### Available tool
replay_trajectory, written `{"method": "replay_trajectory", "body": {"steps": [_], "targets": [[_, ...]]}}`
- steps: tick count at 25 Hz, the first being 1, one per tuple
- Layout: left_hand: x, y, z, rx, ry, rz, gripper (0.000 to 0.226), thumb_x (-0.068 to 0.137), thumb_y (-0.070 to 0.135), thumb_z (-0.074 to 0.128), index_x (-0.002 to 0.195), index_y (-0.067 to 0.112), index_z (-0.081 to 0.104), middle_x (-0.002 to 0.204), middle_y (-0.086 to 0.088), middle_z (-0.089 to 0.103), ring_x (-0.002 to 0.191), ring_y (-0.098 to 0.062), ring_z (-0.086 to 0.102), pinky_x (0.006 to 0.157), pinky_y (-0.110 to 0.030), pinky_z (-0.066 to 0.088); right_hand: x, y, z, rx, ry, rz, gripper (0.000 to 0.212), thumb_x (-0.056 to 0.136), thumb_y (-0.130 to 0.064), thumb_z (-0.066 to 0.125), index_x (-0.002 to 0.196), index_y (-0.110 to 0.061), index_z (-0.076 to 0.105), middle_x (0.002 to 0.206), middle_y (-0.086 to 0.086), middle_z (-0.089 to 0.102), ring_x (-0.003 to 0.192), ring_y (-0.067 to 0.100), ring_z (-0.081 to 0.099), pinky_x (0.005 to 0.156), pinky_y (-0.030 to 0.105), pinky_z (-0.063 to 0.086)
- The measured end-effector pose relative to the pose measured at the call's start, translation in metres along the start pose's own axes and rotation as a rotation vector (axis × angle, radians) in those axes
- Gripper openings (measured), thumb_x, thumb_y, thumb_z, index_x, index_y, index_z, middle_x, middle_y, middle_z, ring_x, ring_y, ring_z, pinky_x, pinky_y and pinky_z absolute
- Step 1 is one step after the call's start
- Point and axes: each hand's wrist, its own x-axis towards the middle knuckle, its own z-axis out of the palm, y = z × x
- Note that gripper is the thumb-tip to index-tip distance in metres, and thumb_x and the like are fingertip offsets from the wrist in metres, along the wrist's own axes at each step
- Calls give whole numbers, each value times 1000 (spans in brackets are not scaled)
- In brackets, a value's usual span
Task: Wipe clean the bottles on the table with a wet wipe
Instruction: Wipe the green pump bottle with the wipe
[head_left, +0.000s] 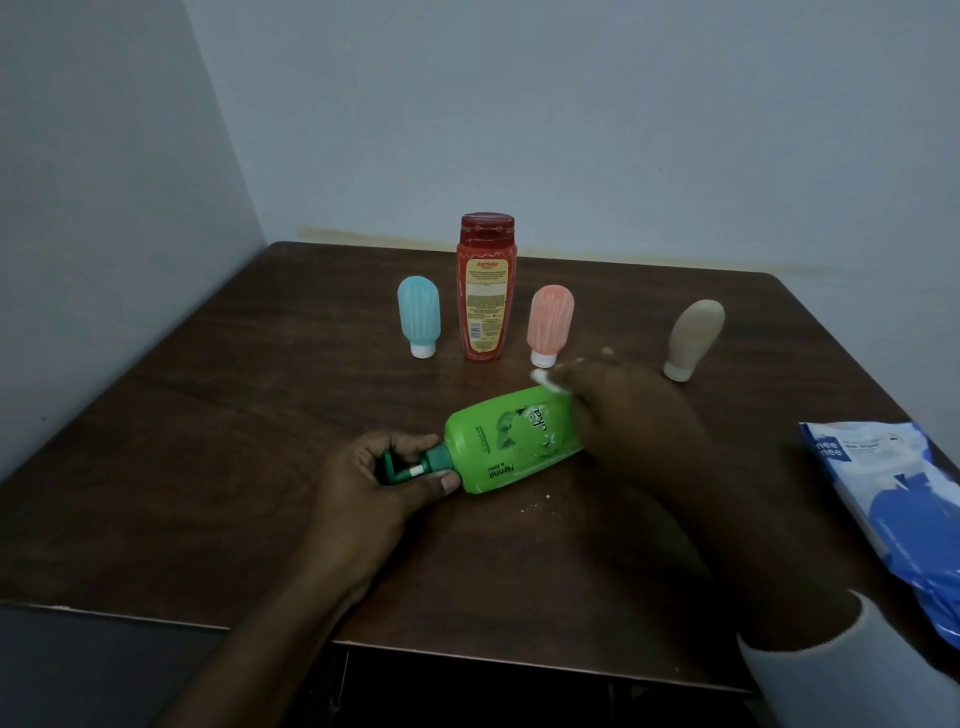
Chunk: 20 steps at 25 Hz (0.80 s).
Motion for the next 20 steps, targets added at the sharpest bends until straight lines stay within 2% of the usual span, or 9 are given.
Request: {"method": "replay_trajectory", "body": {"steps": [3,5,7,9,12,13,15,17,20], "targets": [[0,0,-1,5,-7,7,35,67,-1,91,96,14,78,97,1,80,87,-9,74,74,-24,60,-2,27,-10,-23,94,157,40,92,-19,50,127,-22,67,114,10,73,99,31,67,81,37,52],[0,0,-1,-1,-12,6,37,67,-1,91,98,15,78,97,1,80,87,-9,74,73,-24,60,-1,29,-5,-54,114,214,37,93,-14,51,125,-19,69,106,11,74,93,31,67,76,35,49],[0,0,-3,-15,-16,0,38,68,-2,90,100,14,78,98,2,79,88,-9,74,74,-24,61,-1,21,-2,-78,117,188,39,93,-19,45,126,-21,68,109,9,74,98,30,68,82,36,50],[0,-1,-4,-42,-22,-13,39,67,-3,90,101,12,77,98,0,79,89,-11,75,74,-24,61,-5,5,4,-31,39,80,47,92,-22,40,134,-24,61,127,8,68,117,29,63,96,40,51],[1,-1,-4,-62,-29,-25,42,64,-7,90,100,10,77,99,-2,79,89,-14,76,75,-27,63,-10,-29,7,153,-121,-148,60,95,-5,47,152,-23,38,156,1,40,147,16,33,124,34,22],[1,-1,-3,-63,-32,-23,41,64,-7,90,99,9,76,98,-2,79,88,-14,76,74,-26,63,-11,-40,8,166,-153,-235,63,95,-2,47,154,-20,33,159,0,34,149,13,26,125,28,10],[1,-2,-2,-60,-38,-14,38,64,-7,90,96,8,75,95,-3,80,84,-14,76,70,-24,62,-10,-52,8,167,-175,-343,66,94,-2,46,155,-19,29,161,0,31,151,12,22,121,21,1],[2,-3,-2,-51,-40,-6,35,66,-5,90,95,9,75,95,-5,80,84,-15,76,70,-25,60,-3,-39,9,150,-180,-284,66,95,-1,45,155,-24,29,161,-3,31,151,12,21,124,25,4],[3,-3,-1,-57,-41,-17,35,68,-3,89,98,9,76,99,-6,80,90,-20,77,77,-31,61,3,0,7,86,-74,-100,57,91,-11,42,145,-28,50,147,2,53,140,25,42,117,47,32]]}}
